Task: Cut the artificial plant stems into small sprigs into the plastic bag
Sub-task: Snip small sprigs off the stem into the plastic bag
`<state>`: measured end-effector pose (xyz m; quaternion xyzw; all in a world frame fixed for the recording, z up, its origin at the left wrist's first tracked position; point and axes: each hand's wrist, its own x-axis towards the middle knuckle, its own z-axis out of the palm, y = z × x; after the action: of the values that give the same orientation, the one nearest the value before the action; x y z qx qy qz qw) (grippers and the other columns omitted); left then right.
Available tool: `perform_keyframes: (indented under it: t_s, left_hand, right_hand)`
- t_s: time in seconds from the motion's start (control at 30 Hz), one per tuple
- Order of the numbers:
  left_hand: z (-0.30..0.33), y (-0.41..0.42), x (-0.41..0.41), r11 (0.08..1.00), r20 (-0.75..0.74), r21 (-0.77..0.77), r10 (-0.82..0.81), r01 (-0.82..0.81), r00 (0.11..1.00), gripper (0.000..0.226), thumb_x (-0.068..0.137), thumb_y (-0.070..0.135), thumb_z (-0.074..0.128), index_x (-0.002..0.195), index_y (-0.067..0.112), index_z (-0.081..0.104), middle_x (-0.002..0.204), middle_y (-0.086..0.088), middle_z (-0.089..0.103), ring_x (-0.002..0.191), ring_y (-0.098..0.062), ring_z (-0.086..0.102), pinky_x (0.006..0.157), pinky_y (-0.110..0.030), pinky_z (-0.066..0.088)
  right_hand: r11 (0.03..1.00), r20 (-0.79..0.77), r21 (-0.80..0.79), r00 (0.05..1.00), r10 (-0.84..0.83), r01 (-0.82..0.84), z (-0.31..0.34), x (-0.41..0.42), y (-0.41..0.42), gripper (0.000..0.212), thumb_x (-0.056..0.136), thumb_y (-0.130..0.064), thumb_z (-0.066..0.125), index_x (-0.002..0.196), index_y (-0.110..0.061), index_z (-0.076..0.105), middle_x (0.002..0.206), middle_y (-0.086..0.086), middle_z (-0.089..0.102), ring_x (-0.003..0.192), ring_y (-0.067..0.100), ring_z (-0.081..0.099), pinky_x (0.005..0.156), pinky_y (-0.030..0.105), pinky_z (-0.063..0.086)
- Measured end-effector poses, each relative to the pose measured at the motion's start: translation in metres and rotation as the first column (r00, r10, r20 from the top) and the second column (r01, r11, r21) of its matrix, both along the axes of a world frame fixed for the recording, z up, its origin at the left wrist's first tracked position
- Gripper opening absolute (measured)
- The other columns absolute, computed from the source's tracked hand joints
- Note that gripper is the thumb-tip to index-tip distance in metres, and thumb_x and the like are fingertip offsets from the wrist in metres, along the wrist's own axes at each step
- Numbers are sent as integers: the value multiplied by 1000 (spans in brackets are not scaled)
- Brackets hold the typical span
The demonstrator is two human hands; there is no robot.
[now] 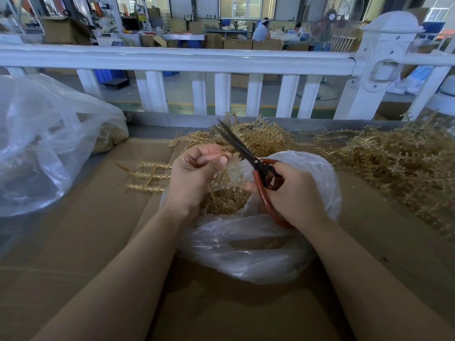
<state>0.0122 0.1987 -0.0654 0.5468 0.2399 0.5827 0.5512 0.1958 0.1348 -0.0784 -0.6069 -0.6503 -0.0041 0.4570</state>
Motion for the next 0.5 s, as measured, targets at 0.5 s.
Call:
perform_keyframes:
  t_s: [0.5]
  left_hand:
    - [-1, -7, 5, 989, -148, 132, -48, 68, 988, 23, 77, 7, 76, 98, 12, 68, 94, 2, 73, 92, -13, 67, 85, -32, 53]
  right_hand:
    - [939, -516, -145, 834, 198, -313, 3, -14, 7, 19, 85, -13, 79, 81, -30, 71, 70, -11, 74, 65, 3, 69, 60, 14, 52]
